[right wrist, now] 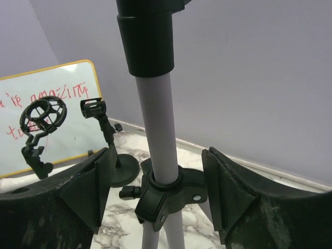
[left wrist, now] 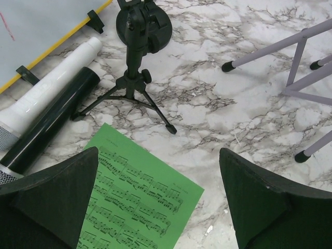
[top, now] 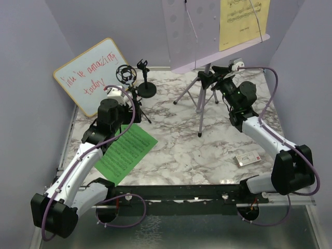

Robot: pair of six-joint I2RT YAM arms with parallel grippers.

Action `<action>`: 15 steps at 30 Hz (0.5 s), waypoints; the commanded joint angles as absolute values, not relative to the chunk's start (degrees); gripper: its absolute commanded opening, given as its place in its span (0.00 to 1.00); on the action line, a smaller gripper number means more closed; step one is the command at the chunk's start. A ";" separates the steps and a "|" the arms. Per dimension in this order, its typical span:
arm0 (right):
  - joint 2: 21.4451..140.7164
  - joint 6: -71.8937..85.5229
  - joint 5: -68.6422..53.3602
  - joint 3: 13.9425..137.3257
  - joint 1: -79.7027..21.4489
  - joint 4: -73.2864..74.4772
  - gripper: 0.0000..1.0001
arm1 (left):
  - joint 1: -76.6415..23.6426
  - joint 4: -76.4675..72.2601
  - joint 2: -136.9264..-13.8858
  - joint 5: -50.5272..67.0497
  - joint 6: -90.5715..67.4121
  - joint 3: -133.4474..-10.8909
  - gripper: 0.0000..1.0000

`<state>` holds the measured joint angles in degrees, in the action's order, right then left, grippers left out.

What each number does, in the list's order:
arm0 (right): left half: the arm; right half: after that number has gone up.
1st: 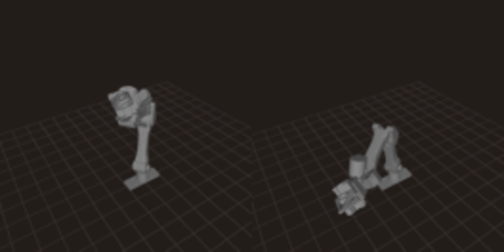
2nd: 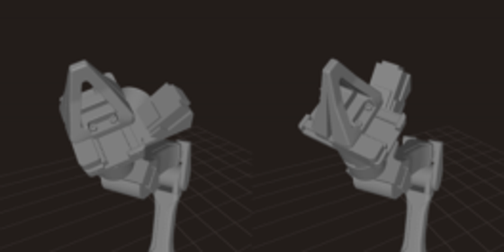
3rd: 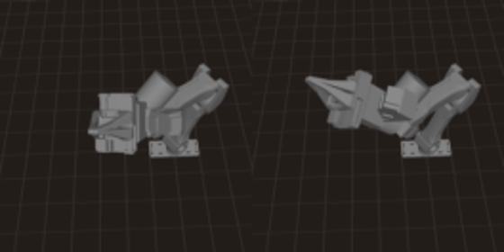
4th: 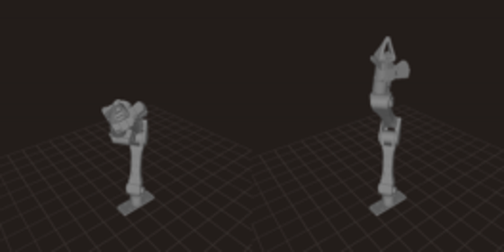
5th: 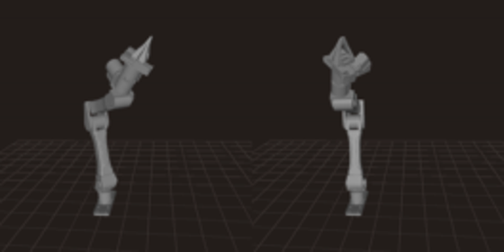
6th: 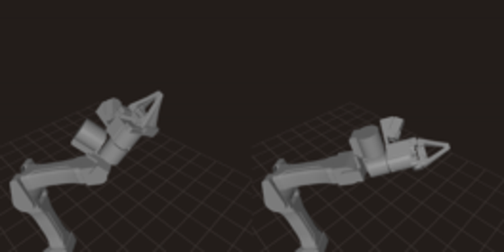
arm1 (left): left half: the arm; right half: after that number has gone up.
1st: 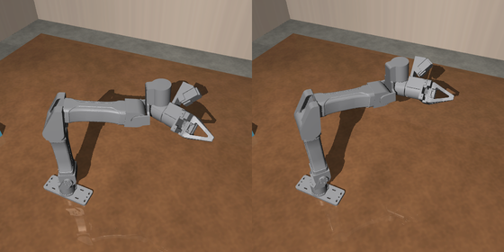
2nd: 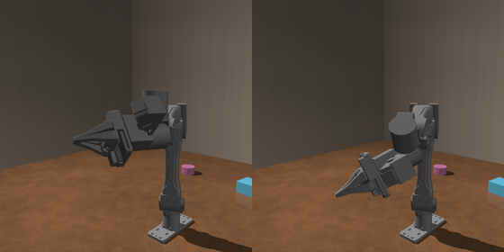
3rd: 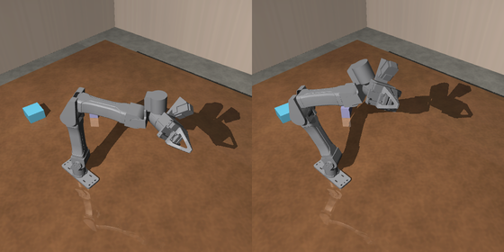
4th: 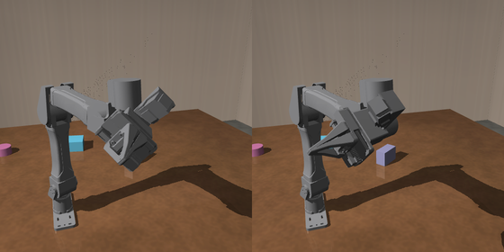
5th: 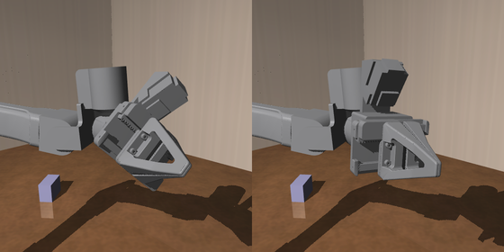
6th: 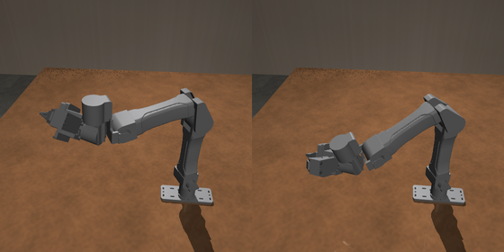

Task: Pack up the instrument practice props
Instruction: Adjust the music stand at the center of the board.

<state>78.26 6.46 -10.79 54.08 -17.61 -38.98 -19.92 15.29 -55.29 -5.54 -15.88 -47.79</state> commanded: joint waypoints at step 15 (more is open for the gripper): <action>86.35 1.01 -14.08 62.23 -17.47 -43.93 0.01 | -19.69 15.20 -56.19 -6.17 -15.20 -46.89 0.99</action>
